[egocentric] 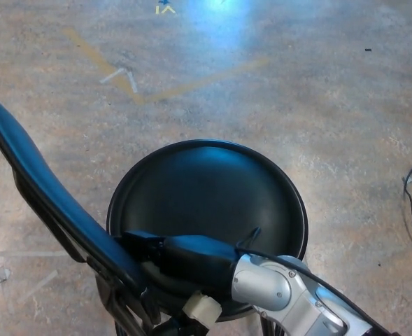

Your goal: Use the right hand to rotate the back of the chair to its left.

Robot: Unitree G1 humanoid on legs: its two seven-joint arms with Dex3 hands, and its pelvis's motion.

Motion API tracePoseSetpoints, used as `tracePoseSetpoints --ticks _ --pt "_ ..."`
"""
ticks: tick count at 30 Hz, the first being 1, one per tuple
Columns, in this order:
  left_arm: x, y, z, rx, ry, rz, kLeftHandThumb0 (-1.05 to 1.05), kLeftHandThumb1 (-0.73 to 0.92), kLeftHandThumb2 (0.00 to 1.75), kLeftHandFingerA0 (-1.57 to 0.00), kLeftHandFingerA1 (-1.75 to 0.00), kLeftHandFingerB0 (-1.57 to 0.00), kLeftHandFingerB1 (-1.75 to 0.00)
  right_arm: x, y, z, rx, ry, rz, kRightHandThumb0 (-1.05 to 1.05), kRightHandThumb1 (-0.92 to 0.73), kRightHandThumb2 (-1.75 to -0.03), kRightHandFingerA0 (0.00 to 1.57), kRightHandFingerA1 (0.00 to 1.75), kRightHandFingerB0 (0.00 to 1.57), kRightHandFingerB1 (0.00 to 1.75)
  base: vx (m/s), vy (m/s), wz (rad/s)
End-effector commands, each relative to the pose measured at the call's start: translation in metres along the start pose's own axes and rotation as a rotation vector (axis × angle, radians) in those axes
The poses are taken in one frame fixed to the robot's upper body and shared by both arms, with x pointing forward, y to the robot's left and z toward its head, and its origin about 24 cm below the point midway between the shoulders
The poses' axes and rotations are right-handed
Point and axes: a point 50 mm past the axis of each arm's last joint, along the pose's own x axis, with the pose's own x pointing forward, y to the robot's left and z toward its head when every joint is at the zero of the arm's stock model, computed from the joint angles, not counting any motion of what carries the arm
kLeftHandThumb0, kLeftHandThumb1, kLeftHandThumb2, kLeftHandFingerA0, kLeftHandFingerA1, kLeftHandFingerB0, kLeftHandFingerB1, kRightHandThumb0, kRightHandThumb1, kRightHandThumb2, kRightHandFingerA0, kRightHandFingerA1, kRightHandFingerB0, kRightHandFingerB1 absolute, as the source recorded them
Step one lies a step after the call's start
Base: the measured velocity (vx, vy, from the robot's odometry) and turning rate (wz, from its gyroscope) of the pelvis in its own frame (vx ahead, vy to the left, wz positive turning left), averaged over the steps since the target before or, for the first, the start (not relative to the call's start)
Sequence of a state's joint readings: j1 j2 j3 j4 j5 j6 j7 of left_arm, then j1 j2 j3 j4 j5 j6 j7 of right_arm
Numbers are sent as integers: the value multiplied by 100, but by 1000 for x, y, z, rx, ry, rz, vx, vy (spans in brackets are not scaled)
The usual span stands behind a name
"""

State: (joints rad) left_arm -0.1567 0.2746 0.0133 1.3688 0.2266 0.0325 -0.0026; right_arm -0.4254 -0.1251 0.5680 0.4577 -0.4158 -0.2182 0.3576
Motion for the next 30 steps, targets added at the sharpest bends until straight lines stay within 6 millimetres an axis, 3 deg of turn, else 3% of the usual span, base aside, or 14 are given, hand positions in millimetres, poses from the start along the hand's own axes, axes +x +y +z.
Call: tracePoseSetpoints --ticks 1,4,5,7,8,9,10,11,13,14,15,22,23,30 --pt "0 -1 -5 75 26 -13 -46 75 62 -58 -48 -52 -41 -202 24 -169 507 639 -1018 -105 -92 -81 0 76 0 64 0 0 13" --pt "0 -4 -3 75 24 -15 -47 75 62 -57 -48 -53 -41 -205 28 -173 528 675 -1026 -105 -92 -81 0 72 0 62 0 0 2" --pt "0 -4 -4 98 16 -10 -44 74 62 -58 -50 -54 -42 -207 36 -179 527 779 -1005 -105 -92 -88 0 84 0 56 0 0 0" --pt "0 -4 -5 120 12 -11 -42 74 62 -59 -52 -52 -43 -212 46 -184 532 866 -981 -105 -92 -90 0 87 0 56 0 0 0" --pt "0 -4 -5 127 7 -10 -45 74 62 -60 -54 -54 -44 -214 55 -188 548 930 -950 -105 -69 -131 2 82 0 66 0 0 0" --pt "0 -5 -4 129 1 -6 -45 74 62 -60 -54 -54 -44 -217 64 -190 564 988 -920 -105 -69 -131 2 82 0 66 0 0 0" --pt "0 -5 -5 118 2 -3 -45 74 63 -59 -52 -53 -43 -218 71 -192 590 1026 -897 -105 -92 -89 0 127 0 83 0 0 0" --pt "-1 -5 -6 110 4 -1 -45 74 63 -59 -52 -53 -43 -220 75 -193 607 1045 -885 -105 -92 -89 0 127 0 83 0 0 0" --pt "-1 -5 -9 99 7 0 -46 74 62 -59 -52 -55 -43 -224 96 -193 665 1124 -838 -105 -92 -91 0 163 0 109 0 0 0" --pt "-1 -5 -9 97 7 -3 -46 74 62 -59 -52 -55 -43 -225 101 -193 678 1137 -828 -105 -92 -91 0 163 0 109 0 0 0" --pt "-1 -5 -10 88 4 -4 -43 72 62 -61 -53 -56 -44 -227 106 -193 701 1152 -808 -105 -90 -88 0 140 0 110 0 0 0" --pt "-1 -7 -8 125 -7 3 -44 74 62 -60 -54 -54 -44 -232 124 -192 756 1207 -757 -105 -92 -81 0 130 0 108 0 0 0" --pt "-1 -8 -8 134 -6 0 -45 74 62 -58 -52 -53 -43 -233 126 -192 768 1218 -756 -105 -58 -132 0 91 12 81 0 0 0" --pt "-1 -6 -8 115 -5 0 -46 74 62 -59 -52 -52 -43 -231 130 -191 782 1247 -733 -105 -56 -131 7 94 10 80 0 0 0"
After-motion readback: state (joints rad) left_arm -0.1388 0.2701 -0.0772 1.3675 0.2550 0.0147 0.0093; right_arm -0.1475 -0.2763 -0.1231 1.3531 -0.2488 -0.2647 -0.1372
